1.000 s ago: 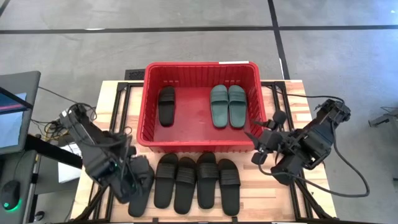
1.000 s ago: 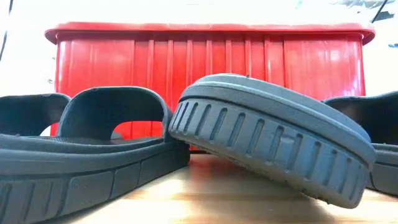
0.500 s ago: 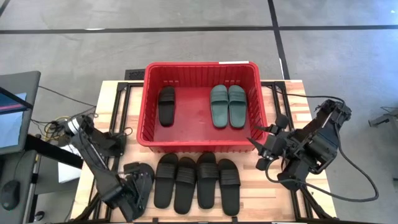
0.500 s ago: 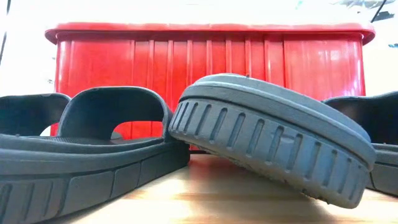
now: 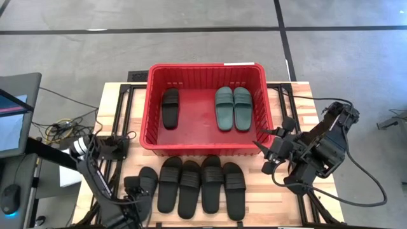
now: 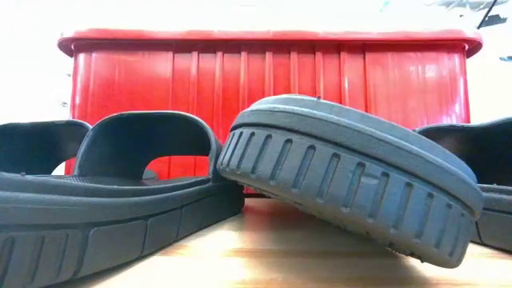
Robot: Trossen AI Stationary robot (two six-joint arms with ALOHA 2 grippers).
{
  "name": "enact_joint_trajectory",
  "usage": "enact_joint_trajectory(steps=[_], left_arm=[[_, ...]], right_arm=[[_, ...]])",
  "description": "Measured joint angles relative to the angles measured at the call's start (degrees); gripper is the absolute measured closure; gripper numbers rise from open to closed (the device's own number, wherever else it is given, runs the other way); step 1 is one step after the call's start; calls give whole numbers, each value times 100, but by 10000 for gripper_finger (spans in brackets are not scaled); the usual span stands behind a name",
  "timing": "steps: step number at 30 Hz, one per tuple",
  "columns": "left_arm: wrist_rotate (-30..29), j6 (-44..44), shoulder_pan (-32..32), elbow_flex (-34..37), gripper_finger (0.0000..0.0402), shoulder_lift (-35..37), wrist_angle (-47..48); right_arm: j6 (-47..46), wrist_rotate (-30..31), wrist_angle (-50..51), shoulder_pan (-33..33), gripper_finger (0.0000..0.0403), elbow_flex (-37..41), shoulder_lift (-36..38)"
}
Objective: Pick and place slides into bin
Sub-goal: Put the black slipper into the red organizer bin
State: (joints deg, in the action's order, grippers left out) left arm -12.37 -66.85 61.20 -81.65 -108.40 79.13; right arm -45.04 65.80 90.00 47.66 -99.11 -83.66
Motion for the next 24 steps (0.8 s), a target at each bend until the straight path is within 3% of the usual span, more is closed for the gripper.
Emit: enact_joint_trajectory(steps=[18,21,24], left_arm=[[-335,-121,-29,55,247,-697,266],[-325,-175,-87,55,274,-708,276],[-298,-255,-146,19,335,-706,350]], right_arm=[[-9,0,-28,0,217,0,0],[-9,-2,-31,0,217,0,0],[-9,-1,-31,-2,217,0,0]])
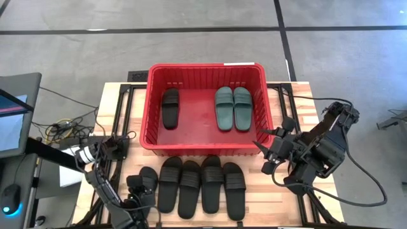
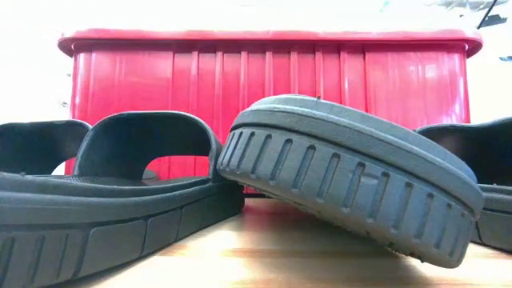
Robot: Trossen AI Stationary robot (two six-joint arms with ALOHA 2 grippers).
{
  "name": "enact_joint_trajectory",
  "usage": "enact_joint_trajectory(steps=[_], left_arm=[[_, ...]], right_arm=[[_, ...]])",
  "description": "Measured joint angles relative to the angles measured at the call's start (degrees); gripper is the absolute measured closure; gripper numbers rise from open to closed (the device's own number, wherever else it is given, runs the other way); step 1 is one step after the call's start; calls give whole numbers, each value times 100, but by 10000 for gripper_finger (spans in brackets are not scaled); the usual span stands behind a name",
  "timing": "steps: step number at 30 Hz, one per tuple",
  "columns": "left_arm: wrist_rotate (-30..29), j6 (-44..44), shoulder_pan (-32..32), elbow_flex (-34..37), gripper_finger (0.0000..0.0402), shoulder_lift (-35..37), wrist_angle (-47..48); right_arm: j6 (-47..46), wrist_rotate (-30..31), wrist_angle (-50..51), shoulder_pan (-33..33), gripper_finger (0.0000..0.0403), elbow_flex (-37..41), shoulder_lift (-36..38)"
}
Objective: Pick and place slides into bin
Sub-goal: Put the black slipper into the red organizer bin
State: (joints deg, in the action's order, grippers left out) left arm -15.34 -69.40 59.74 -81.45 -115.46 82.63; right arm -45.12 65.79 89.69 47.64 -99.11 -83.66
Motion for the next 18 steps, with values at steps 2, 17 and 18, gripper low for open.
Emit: enact_joint_trajectory(steps=[2,17,18], left_arm=[[8,-15,-28,-38,380,10,57],[146,-38,-108,-1166,400,279,754],[160,-40,-108,-1251,400,331,739]], right_arm=[[1,1,0,2,217,0,0],[11,1,30,2,217,0,0],[12,1,28,2,217,0,0]])
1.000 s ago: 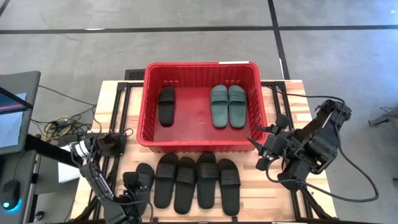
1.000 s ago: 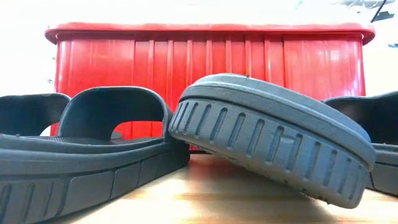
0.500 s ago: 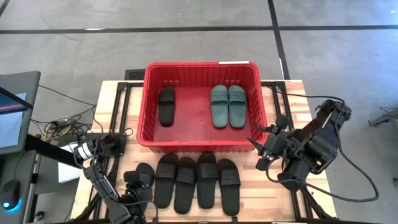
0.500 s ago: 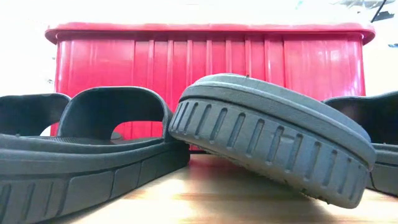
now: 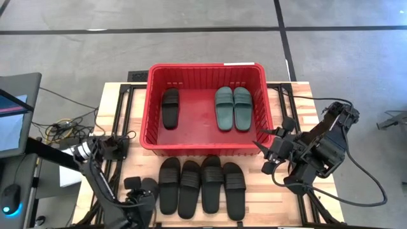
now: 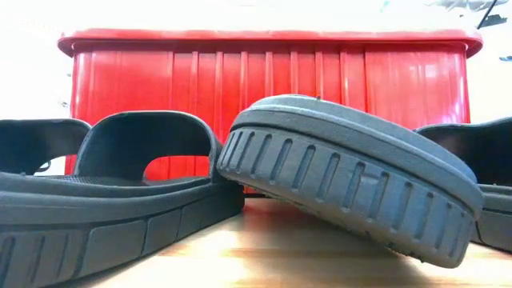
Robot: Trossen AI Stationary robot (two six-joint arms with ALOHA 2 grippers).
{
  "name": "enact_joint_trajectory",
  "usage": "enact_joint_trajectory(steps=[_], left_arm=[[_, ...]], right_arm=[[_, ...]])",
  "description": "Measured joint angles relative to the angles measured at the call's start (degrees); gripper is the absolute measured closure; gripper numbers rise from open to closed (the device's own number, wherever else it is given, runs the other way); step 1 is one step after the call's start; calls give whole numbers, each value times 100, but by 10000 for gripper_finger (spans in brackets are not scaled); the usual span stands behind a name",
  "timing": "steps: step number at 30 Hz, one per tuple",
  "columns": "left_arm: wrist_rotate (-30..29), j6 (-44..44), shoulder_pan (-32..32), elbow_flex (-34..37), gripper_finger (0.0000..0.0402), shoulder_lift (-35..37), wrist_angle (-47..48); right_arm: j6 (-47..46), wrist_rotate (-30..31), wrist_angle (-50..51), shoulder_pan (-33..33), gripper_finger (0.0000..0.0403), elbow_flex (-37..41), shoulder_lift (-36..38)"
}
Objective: Pick and place slides into bin
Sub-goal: Put the black slipper into the red organizer bin
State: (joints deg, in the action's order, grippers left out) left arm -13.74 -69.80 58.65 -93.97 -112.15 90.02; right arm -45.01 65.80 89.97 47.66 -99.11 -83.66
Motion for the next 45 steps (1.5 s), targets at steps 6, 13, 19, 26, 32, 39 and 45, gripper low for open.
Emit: enact_joint_trajectory(steps=[6,13,19,26,32,39,45], left_arm=[[-11,-152,-25,-404,401,404,10],[-59,-139,-180,-799,401,782,6],[-755,34,-470,-1218,401,1036,1],[-2250,711,-858,-1795,401,1251,2],[-3085,1829,-1373,-2335,401,1302,-3],[-3902,3502,-2321,-2836,401,1303,0],[-3947,5068,-3478,-2899,401,1304,2]], right_arm=[[43,7,2,-6,217,0,0],[43,11,1,-4,217,0,0],[37,9,-46,-4,217,0,0],[-150,-14,-46,-4,217,0,0],[-159,-18,-92,-4,217,0,0],[-165,-20,-198,-4,217,0,0],[-299,-18,-227,-8,217,0,0]])
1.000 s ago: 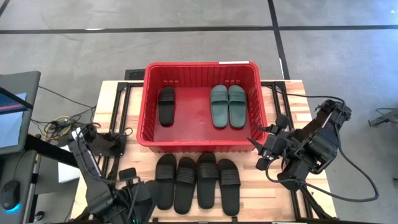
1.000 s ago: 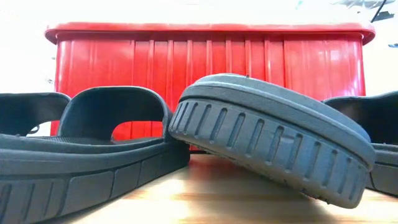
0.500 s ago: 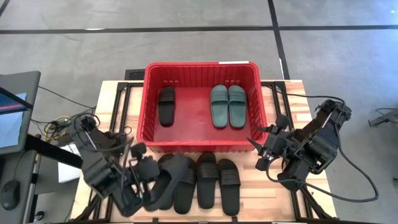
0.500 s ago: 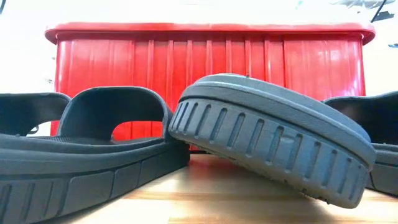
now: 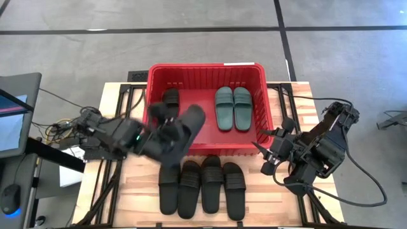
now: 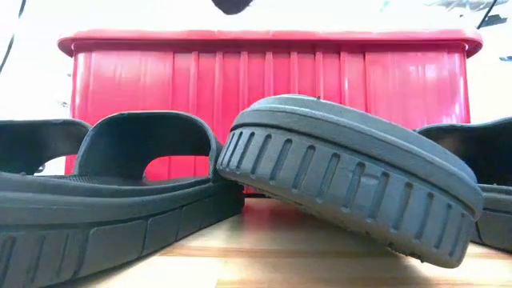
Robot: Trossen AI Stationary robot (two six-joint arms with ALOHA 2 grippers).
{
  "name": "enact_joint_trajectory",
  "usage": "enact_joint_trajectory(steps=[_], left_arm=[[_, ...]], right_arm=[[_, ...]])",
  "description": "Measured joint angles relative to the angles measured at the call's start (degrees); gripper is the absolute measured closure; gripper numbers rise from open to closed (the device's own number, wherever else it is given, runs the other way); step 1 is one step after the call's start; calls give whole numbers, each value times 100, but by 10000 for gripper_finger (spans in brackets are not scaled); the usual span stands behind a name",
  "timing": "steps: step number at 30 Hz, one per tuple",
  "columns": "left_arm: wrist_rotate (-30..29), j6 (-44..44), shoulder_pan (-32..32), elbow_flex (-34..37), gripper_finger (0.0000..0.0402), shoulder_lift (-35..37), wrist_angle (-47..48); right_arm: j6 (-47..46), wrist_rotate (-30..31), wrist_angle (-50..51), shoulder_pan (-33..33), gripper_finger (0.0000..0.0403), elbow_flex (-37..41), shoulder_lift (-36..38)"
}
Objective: Pick and place slides into bin
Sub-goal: Put the black slipper into the red organizer bin
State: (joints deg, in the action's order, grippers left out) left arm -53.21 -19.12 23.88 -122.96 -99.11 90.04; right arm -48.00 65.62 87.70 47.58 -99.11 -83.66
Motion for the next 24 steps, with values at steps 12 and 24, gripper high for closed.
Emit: enact_joint_trajectory(steps=[12,24], left_arm=[[476,2174,-2542,356,401,-10,-353],[1647,4059,-4093,1838,401,-39,-2645]], right_arm=[[-202,32,4,-251,217,0,0],[-165,40,9,-1078,217,0,0]])
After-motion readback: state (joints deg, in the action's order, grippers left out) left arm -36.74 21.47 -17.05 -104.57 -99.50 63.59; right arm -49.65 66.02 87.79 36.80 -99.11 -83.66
